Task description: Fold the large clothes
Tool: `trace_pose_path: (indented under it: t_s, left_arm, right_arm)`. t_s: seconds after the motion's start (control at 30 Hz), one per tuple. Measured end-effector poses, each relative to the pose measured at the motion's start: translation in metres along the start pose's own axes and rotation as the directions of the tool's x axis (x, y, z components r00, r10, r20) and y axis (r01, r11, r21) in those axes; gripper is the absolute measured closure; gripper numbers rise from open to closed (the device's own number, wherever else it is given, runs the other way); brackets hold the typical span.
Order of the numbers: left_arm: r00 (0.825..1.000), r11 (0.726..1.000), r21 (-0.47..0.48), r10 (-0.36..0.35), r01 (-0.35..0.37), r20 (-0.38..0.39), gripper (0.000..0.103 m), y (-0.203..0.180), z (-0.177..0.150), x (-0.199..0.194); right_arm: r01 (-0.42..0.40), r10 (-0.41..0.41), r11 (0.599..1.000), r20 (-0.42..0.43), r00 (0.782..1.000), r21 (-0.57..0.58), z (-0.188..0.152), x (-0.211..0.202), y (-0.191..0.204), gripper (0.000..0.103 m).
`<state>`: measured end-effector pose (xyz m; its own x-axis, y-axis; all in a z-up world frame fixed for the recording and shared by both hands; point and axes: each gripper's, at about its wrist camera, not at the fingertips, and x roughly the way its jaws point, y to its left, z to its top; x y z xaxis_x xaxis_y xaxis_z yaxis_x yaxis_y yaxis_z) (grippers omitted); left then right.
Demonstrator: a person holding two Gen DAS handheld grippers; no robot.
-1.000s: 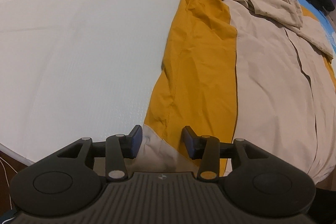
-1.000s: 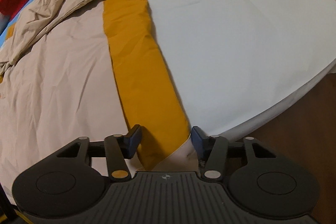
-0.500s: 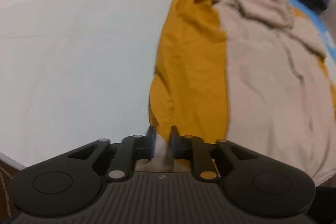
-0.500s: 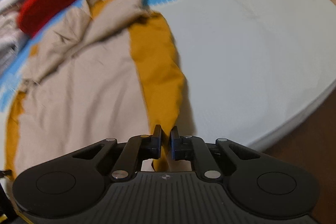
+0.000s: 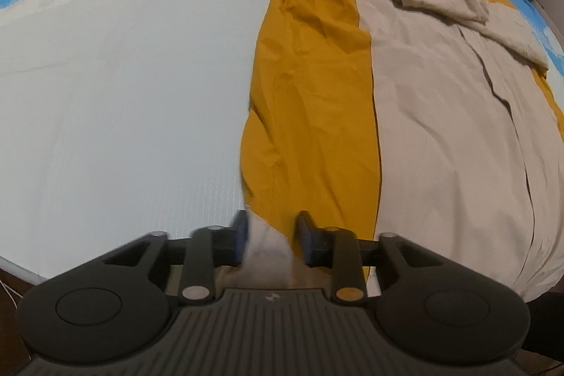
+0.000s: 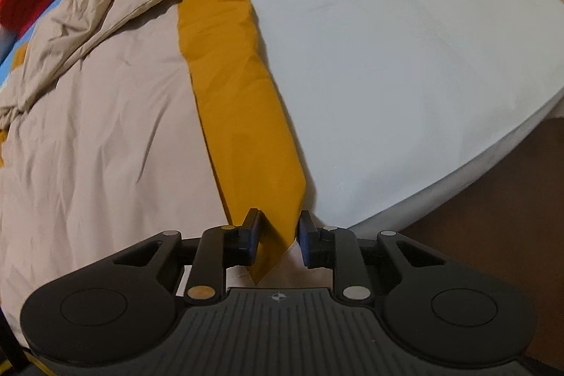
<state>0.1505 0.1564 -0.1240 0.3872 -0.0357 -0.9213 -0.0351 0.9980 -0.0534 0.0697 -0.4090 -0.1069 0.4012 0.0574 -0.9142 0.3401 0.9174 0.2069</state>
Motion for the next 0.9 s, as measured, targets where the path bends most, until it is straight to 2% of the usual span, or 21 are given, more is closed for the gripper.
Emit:
trace_pose_path:
  t_s: [0.03,0.07,0.2,0.27,0.33,0.37,0.43,0.53,0.6,0.63,0.67,0.7,0.73,0.8,0.9]
  left_arm:
    - [1.000,1.000,-0.003,-0.012,0.012,0.011,0.094,0.001,0.000,-0.002]
    - [0.999,1.000,-0.002,-0.030,0.030,0.028,0.096,0.001,0.001,-0.006]
    - [0.989,0.996,0.026,-0.092,0.089,0.117,0.097,-0.006,0.001,-0.029]
    - [0.985,0.994,0.027,-0.112,0.110,0.131,0.096,-0.007,0.001,-0.032]
    - [0.988,0.994,0.009,-0.113,0.113,0.108,0.092,-0.006,0.002,-0.028]
    - [0.990,0.994,-0.007,-0.109,0.110,0.085,0.090,-0.006,0.003,-0.022]
    - [0.995,0.995,-0.018,-0.094,0.094,0.029,0.070,-0.006,0.002,-0.011]
    - [0.999,0.999,0.036,-0.028,0.030,-0.035,0.067,-0.013,-0.004,0.002]
    - [0.999,0.998,0.058,-0.019,0.021,-0.030,0.067,-0.014,-0.004,0.004]
    - [0.999,0.998,0.054,-0.021,0.023,-0.029,0.067,-0.013,-0.004,0.003]
    - [0.999,0.999,0.044,-0.022,0.023,-0.027,0.069,-0.011,-0.004,0.002]
    - [1.000,0.999,0.038,-0.021,0.022,-0.019,0.084,-0.009,-0.004,0.001]
    - [1.000,0.999,0.033,-0.027,0.027,-0.009,0.094,-0.009,-0.003,-0.002]
    - [0.998,0.998,0.032,-0.061,0.060,0.028,0.098,-0.009,-0.002,-0.010]
    - [0.989,0.993,0.070,-0.106,0.099,0.103,0.099,-0.016,-0.001,-0.029]
  right_arm:
    - [-0.003,0.003,1.000,0.011,1.000,-0.008,0.000,-0.002,0.001,0.087]
    - [-0.009,0.009,1.000,0.025,1.000,-0.015,0.001,-0.004,0.002,0.093]
    - [-0.088,0.090,0.996,0.120,0.989,-0.023,0.002,-0.023,0.009,0.097]
    - [-0.179,0.177,0.984,0.206,0.963,-0.008,0.007,-0.039,0.008,0.097]
    - [-0.244,0.235,0.970,0.274,0.933,-0.001,0.009,-0.050,0.008,0.097]
    - [-0.244,0.235,0.970,0.279,0.931,-0.001,0.009,-0.051,0.008,0.097]
    - [-0.188,0.183,0.982,0.232,0.955,0.001,0.009,-0.042,0.008,0.093]
    - [-0.100,0.099,0.995,0.088,0.991,0.007,0.002,-0.017,0.006,0.087]
    - [-0.033,0.033,0.999,0.020,0.999,-0.026,-0.005,-0.005,0.008,0.084]
    - [-0.024,0.025,0.999,0.007,1.000,-0.033,-0.007,-0.003,0.009,0.084]
    - [-0.023,0.023,0.999,0.005,1.000,-0.035,-0.010,-0.003,0.010,0.084]
    - [-0.023,0.023,0.999,0.006,1.000,-0.039,-0.010,-0.004,0.011,0.084]
    - [-0.021,0.021,0.999,0.011,1.000,-0.045,-0.010,-0.006,0.012,0.088]
    - [-0.028,0.031,0.998,0.039,0.999,-0.059,-0.009,-0.011,0.015,0.093]
    - [-0.074,0.081,0.995,0.105,0.991,-0.064,-0.007,-0.029,0.019,0.096]
